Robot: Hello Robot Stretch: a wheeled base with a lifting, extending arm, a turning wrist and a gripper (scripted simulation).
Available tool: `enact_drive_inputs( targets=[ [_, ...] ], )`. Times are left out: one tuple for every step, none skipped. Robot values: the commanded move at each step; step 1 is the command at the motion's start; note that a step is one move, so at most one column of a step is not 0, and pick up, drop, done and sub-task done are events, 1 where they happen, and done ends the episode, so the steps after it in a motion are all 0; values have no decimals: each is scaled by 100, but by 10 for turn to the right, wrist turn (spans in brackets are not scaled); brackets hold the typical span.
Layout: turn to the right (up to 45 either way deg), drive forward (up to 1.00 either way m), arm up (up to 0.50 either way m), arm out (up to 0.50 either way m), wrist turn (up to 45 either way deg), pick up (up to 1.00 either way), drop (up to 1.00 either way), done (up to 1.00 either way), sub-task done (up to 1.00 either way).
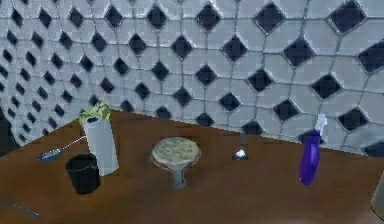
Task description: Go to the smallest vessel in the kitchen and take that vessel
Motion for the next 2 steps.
enact_drive_inputs(
  targets=[
    [-450,0,0,0,0,0,0,0,0],
    [-450,0,0,0,0,0,0,0,0]
  ],
)
